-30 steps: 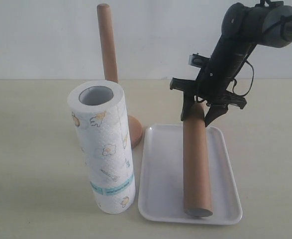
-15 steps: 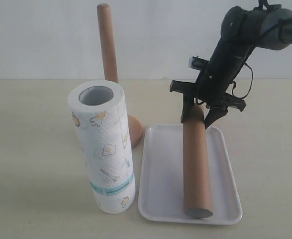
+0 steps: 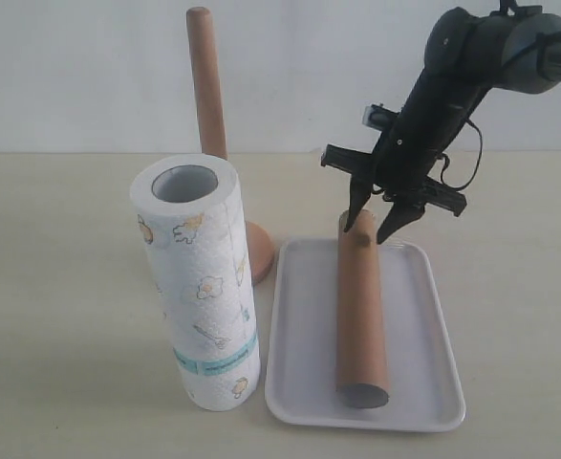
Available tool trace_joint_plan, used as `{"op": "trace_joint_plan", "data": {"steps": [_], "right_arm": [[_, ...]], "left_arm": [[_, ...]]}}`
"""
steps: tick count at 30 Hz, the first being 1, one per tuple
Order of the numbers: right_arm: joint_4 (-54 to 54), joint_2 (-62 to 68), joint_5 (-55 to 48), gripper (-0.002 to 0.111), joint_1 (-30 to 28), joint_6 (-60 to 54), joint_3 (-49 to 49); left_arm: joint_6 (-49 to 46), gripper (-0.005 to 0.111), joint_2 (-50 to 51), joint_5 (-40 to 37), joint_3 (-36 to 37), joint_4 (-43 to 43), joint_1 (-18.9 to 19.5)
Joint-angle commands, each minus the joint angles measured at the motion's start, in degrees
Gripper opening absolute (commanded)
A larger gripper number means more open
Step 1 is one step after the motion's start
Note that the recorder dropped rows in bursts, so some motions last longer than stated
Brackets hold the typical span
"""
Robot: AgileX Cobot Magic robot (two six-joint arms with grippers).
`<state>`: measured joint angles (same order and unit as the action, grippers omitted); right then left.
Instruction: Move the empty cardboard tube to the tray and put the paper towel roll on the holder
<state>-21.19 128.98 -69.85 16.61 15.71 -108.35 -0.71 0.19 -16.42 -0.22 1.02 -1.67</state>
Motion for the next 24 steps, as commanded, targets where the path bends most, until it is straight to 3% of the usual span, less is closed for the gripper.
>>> {"op": "trace_joint_plan", "data": {"steps": [1, 13, 24], "right_arm": [[1.6, -5.7, -0.1, -0.001, -0.1, -7.6, -0.3], [10.7, -25.1, -0.1, 0.0, -0.1, -12.9, 2.8], [23.6, -49.8, -0.1, 0.0, -0.1, -13.3, 30.9]], "left_arm": [[-0.3, 0.006, -0.2, 0.1, 0.2, -0.6, -0.2], [-0.3, 0.006, -0.2, 0.1, 0.2, -0.6, -0.2], [-0.3, 0.006, -0.2, 0.1, 0.2, -0.6, -0.2]]}}
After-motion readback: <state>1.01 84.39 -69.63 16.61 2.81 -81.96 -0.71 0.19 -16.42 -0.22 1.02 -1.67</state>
